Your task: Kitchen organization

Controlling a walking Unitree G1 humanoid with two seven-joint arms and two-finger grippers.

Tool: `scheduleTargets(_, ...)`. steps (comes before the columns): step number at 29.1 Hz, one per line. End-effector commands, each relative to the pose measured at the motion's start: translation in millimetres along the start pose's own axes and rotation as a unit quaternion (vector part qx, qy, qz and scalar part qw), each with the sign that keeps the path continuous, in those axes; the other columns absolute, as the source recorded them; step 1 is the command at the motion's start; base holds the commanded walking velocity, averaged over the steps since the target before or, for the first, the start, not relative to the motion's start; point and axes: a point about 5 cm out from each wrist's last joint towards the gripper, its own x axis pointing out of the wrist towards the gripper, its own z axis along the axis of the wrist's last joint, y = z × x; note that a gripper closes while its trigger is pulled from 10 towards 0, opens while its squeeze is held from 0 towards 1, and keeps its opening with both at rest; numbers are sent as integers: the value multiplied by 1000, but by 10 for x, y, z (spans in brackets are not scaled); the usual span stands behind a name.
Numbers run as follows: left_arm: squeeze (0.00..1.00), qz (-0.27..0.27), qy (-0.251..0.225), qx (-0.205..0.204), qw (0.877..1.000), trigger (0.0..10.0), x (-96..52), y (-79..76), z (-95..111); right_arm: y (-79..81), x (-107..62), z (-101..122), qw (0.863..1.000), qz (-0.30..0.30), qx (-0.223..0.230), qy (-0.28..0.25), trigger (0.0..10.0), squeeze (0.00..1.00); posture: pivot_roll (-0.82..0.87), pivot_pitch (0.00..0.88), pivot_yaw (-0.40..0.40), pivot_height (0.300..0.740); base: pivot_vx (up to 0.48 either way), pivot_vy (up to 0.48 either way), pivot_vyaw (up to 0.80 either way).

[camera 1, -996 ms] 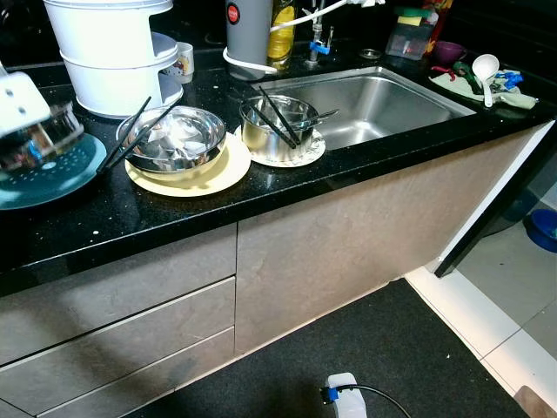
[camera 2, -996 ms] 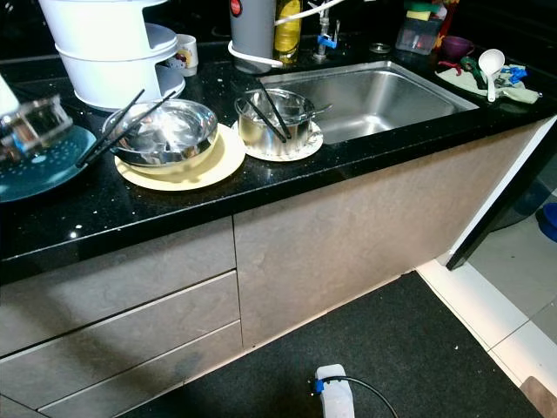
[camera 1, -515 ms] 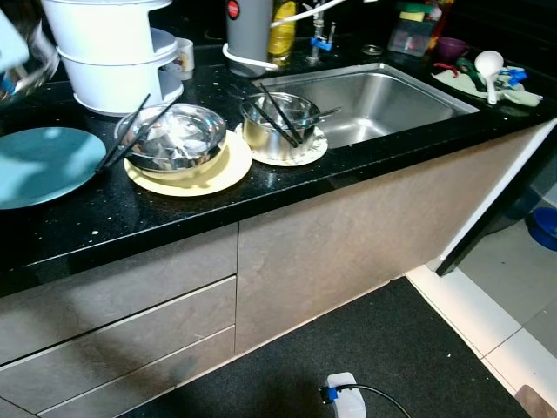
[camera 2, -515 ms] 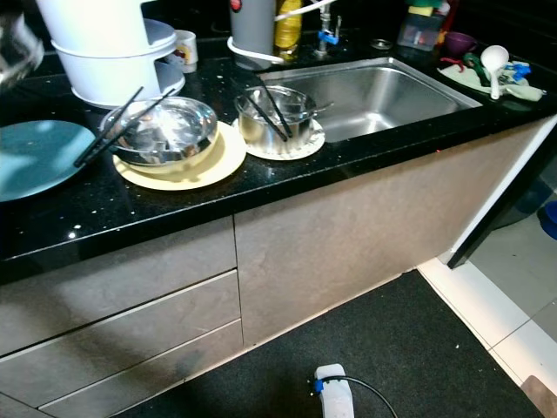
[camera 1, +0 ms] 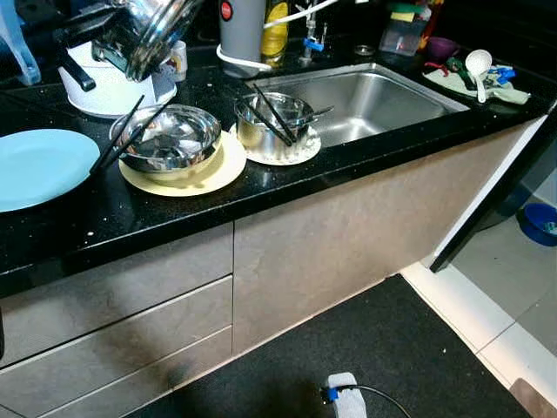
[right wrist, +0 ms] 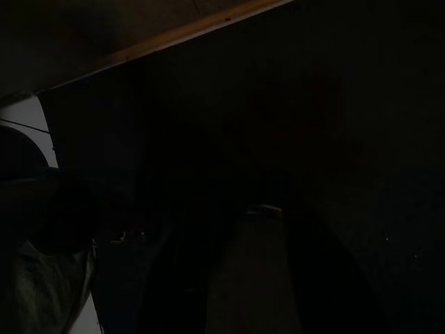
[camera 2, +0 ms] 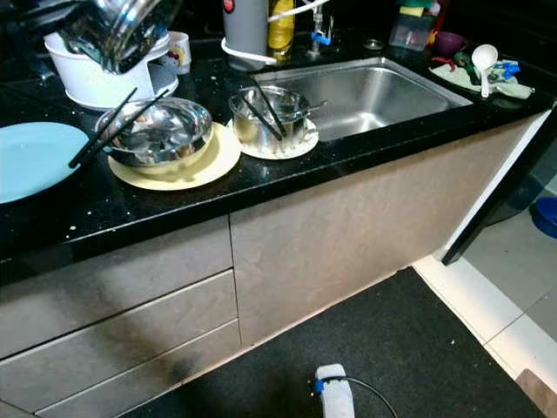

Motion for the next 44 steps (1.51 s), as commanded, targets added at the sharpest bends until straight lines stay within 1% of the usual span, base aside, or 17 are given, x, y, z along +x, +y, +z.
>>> scheduleTargets(1,0,-20,-26,-3,999,0,6,-71,73,-14,-20,-82,1000,-3,2,14,10000,0,2,151,-39,740,0,0,0)
scheduleTargets(3,0,-54,-44,-35,997,0,29,-207,92,-18,-22,-84,1000,-2,1,15,10000,0,4,152,-41,740,0,0,0)
scheduleTargets(4,0,-86,-43,-45,994,0,50,-338,73,-17,-21,-84,1000,-2,1,15,10000,0,6,155,-43,740,0,0,0)
scheduleTargets(5,0,-86,-43,-45,994,0,50,-338,73,-17,-21,-84,1000,-2,1,15,10000,0,6,155,-43,740,0,0,0)
scheduleTargets(8,0,-156,-49,-88,983,0,80,-646,41,-6,-17,-79,1000,-1,1,15,10000,0,5,158,-40,740,0,0,0)
scheduleTargets(9,0,-156,-49,-88,983,0,80,-646,41,-6,-17,-79,1000,-1,1,15,10000,0,5,158,-40,740,0,0,0)
scheduleTargets(12,0,-189,-53,-108,975,0,103,-832,23,1,-14,-75,1000,-1,3,14,10000,0,4,159,-38,740,0,0,0)
scheduleTargets(16,0,-197,-54,-112,972,0,107,-884,18,2,-14,-75,1000,-1,4,14,10000,0,4,159,-38,740,0,0,0)
scheduleTargets(18,0,-208,-53,-113,970,0,108,-979,16,5,-15,-82,1000,-1,4,14,10000,0,6,162,-38,740,0,0,0)
scheduleTargets(20,0,-208,-53,-113,970,0,108,-979,16,5,-15,-82,1000,-1,4,14,10000,0,6,162,-38,740,0,0,0)
scheduleTargets(26,0,-256,-42,-143,955,0,33,-1173,29,11,-14,-82,1000,-1,4,14,10000,0,7,163,-38,740,0,0,0)
scheduleTargets(28,0,-256,-42,-143,955,0,33,-1173,29,11,-14,-82,1000,-1,4,14,10000,0,7,163,-38,740,0,0,0)
scheduleTargets(29,0,-276,-34,-151,949,0,1,-1233,25,13,-13,-83,1000,-1,4,14,10000,0,7,163,-38,740,0,0,0)
scheduleTargets(34,0,-294,-25,-157,943,0,-29,-1289,13,13,-13,-82,1000,-1,4,14,10000,0,8,164,-39,740,0,0,0)
scheduleTargets(36,0,-333,4,-171,927,0,-114,-1411,-39,13,-12,-78,1000,-1,4,14,10000,0,8,162,-39,740,0,0,0)
scheduleTargets(40,0,-356,26,-176,918,0,-170,-1502,-83,12,-11,-76,1000,-1,4,14,10000,0,8,162,-39,740,0,0,0)
scheduleTargets(44,0,-364,60,-160,915,0,-211,-1558,-163,11,-11,-74,1000,-1,4,14,10000,0,9,163,-39,740,0,0,0)
